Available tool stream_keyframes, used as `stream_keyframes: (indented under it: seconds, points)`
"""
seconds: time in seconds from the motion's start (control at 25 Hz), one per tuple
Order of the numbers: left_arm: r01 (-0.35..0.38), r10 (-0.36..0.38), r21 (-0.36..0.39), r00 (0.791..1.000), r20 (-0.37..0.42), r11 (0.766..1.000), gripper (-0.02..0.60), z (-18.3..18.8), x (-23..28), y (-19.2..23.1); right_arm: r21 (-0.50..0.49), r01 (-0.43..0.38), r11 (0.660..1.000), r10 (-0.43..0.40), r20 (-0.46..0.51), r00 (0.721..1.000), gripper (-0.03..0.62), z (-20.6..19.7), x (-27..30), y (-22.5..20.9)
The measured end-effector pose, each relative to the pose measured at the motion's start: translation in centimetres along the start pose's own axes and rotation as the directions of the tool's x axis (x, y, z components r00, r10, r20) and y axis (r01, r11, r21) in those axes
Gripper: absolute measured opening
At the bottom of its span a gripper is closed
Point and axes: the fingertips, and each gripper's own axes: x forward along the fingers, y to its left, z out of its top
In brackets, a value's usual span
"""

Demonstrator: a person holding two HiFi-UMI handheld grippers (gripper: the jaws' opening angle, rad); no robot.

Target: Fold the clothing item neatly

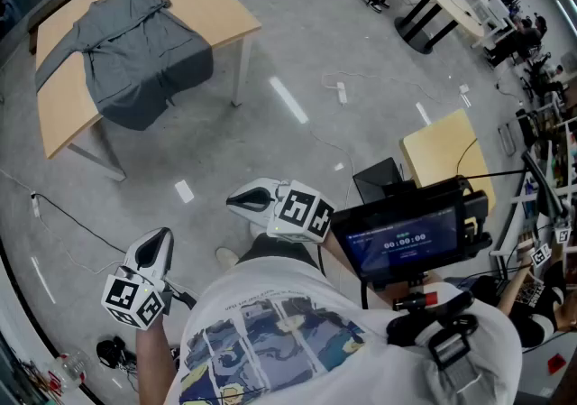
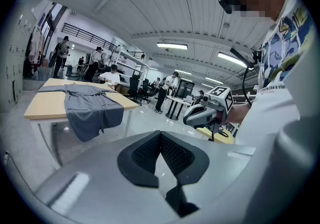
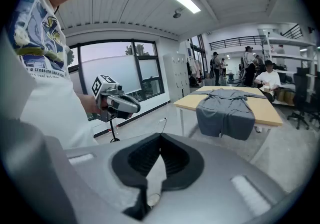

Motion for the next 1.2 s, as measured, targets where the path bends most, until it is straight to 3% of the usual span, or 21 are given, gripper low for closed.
stream_keyframes:
  seconds: [0.52,0.8,1.0,1.2]
  points:
    - [-0.033,0.033,-0.018,0.999,-0.005,0.999,0.003,-1.1,-1.6,1.4,-0.042,-0.031,0.999,0.029,-0.035,0.999,0.003,-0.3,1.9,1.3]
    - [0.003,-0.003,0.000,1.000,-0.029,1.000,0.004,-1.7,-0.8,0.1,0.019,0.008,1.000,-0.008,-0.011,1.000,0.019,-0.8,0.7,0.9]
    - [0.017,-0.018,-0.019,0.999,-0.037,1.000,0.005,-1.4,1.0,0.8,0.077,0.066,0.995,-0.066,-0.007,0.998,0.031,-1.7,-0.3,-1.4]
    - [-0.006,0.005,-0.012,0.998,-0.057,1.000,0.004,0.4,3.4,3.5,0.074,0.051,0.996,-0.051,0.002,0.999,0.057,-0.5,1.6,-5.7]
